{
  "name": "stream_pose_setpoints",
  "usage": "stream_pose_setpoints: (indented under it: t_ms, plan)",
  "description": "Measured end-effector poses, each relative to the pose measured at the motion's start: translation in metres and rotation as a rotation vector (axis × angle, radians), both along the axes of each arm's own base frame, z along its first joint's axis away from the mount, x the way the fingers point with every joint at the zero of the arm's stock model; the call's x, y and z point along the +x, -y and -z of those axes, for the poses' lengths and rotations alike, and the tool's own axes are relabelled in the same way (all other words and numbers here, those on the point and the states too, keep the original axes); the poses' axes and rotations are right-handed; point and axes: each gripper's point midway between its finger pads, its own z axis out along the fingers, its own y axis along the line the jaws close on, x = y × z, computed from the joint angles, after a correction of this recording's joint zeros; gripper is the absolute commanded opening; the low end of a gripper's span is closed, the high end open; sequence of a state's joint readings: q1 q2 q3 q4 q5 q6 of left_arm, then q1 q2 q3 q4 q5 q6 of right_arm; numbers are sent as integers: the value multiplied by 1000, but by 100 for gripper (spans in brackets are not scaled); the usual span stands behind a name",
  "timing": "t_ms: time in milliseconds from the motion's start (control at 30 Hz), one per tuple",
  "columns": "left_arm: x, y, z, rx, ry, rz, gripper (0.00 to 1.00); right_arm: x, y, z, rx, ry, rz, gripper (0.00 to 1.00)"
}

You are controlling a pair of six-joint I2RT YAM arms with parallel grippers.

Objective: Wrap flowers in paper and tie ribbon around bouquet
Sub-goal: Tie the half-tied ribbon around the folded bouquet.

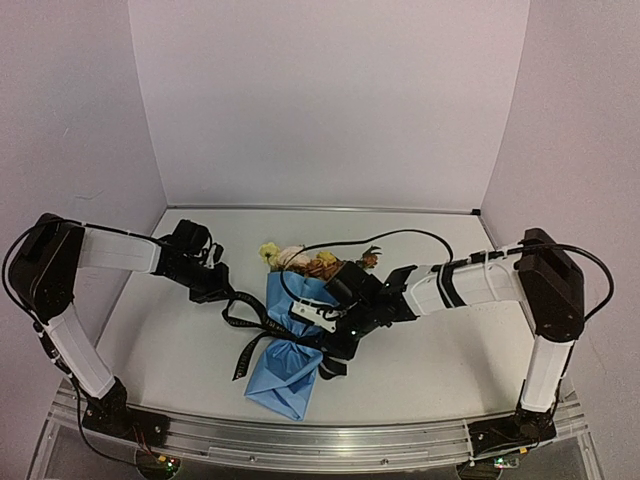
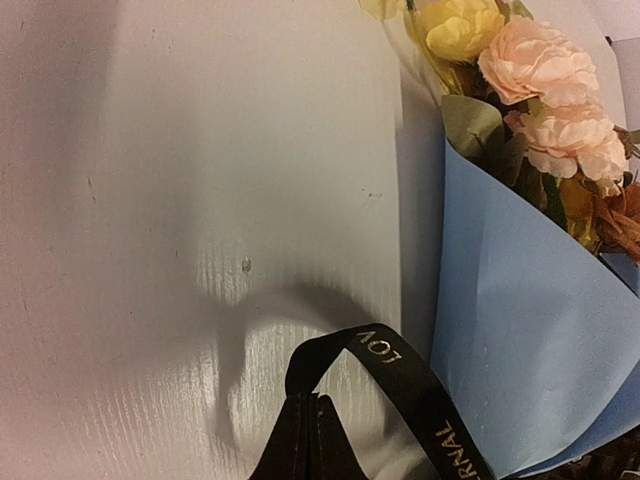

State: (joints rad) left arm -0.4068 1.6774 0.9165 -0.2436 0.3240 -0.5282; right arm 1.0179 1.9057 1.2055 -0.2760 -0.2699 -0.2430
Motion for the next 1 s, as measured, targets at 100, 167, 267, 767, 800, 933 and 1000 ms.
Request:
stream_pose_setpoints:
  t_ms: [100, 167, 267, 767, 800, 933, 1000]
  plan:
    - [0, 2, 3, -2, -9, 7, 0, 2, -3, 8, -16, 11, -13, 35]
    - [1, 5, 1, -5, -6, 11, 0, 2, -3, 13, -27, 26, -16, 34]
    - [2, 8, -2, -13, 0, 19, 0, 4, -5, 16, -40, 56, -19, 21]
    - [0, 14, -5, -18, 9, 42, 48, 19, -2, 12, -86, 89, 90, 0]
    - [-2, 16, -8, -17, 16, 49, 51, 19, -2, 10, -86, 76, 101, 0]
    - [-13, 35, -39, -22, 109, 116, 53, 23, -7, -6, -46, -3, 181, 0]
    - [-23, 48, -63, -37, 180, 156, 54, 26, -9, -15, -10, -58, 240, 0]
